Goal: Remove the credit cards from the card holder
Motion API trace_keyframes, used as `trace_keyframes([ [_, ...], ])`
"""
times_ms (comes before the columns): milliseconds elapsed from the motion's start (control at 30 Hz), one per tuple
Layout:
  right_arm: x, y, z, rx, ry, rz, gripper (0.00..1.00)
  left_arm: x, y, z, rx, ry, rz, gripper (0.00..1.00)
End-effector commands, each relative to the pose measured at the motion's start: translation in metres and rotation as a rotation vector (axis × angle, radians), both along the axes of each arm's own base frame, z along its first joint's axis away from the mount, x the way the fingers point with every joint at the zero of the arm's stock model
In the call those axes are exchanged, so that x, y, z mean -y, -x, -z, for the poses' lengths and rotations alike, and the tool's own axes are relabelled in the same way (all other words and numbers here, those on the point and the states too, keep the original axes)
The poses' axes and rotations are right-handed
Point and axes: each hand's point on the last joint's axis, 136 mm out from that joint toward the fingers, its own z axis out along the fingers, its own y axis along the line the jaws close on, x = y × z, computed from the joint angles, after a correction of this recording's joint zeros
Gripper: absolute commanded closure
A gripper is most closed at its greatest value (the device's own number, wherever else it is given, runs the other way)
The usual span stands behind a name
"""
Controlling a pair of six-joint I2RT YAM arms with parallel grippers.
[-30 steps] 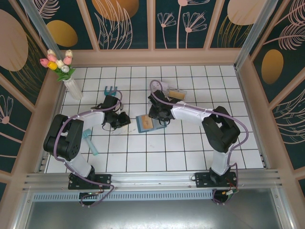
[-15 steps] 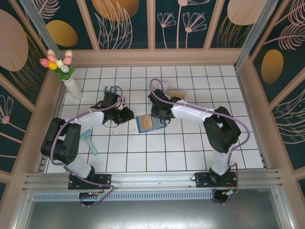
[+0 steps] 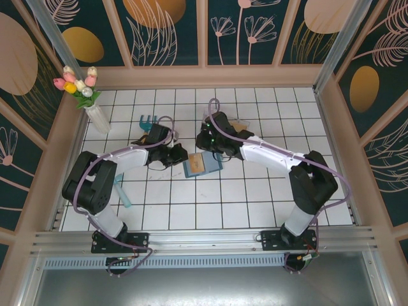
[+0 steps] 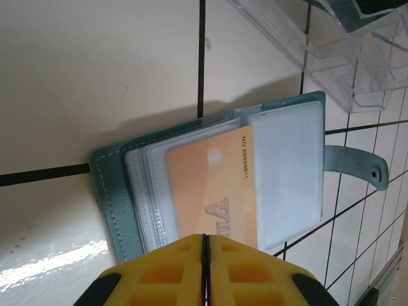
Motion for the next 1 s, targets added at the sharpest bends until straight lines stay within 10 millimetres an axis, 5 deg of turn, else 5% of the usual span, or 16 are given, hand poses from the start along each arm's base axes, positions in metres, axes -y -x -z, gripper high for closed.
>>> trace_keyframes([
  [0,-0.001,0.004,0.030,-0.073,0.016,-0.023,0.82,0.004,-0.003,0.006,-0.010,0.001,-0.002,0.90],
  [200,-0.006,0.012,0.062,-0.171,0.019,-0.067,0.81,-0.002,-0.001,0.022,-0.026,-0.050,-0.002,0.92],
  [433,0.006,0.011,0.084,-0.211,0.057,-0.051,0.77,0.009,-0.002,0.014,-0.023,0.022,0.022,0.91],
  [967,0.008,0.015,0.110,-0.257,0.018,-0.096,0.78,0.002,0.003,0.033,-0.067,-0.033,0.013,0.92],
])
